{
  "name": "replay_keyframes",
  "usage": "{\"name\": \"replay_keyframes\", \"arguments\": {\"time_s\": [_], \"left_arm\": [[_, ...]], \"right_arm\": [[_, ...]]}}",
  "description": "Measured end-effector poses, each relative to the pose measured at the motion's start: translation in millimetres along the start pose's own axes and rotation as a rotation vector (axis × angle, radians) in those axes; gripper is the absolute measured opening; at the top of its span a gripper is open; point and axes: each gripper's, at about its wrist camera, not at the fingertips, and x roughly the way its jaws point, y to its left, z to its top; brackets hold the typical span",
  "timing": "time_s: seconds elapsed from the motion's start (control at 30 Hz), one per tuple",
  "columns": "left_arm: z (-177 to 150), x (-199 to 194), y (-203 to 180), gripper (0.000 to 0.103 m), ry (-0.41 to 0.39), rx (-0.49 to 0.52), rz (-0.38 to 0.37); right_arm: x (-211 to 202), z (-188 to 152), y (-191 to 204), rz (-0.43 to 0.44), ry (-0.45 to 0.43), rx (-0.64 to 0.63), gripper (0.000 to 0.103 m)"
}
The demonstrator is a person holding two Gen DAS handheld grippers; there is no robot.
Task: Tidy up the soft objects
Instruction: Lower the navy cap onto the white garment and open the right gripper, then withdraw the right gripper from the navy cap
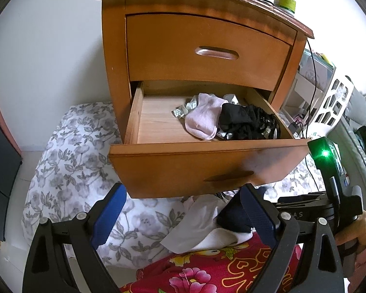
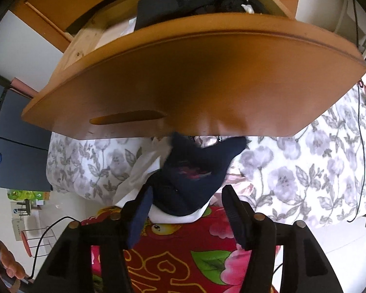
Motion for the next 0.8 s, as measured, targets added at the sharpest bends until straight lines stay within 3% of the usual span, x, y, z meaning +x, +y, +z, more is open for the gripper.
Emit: {"name": "replay_keyframes", "arguments": {"time_s": [0.23, 0.37, 0.57, 0.8], "left_arm": [[-0.2, 0.1, 0.1, 0.095, 0.001, 0.001, 0.0], [-0.1, 0.5, 0.1, 0.095, 0.0, 0.001, 0.002], [-0.2, 0.8, 0.2, 0.095, 0.002, 0.004, 0.003], [-0.8, 1.0, -0.1, 0.095, 0.004, 0.01, 0.005]], "right_arm": [[-12.5, -1.3, -4.4, -0.038, -0.038, 0.0, 0.064], [-26.8, -4.4, -1.8, -0.065, -0.094, -0.016, 0.081], [-46.0, -9.6, 4.0, -0.103, -0.175, -0.039, 0.096], [-61.4, -15.2, 8.6, -0.127, -0.24, -0.038, 0.103]]}}
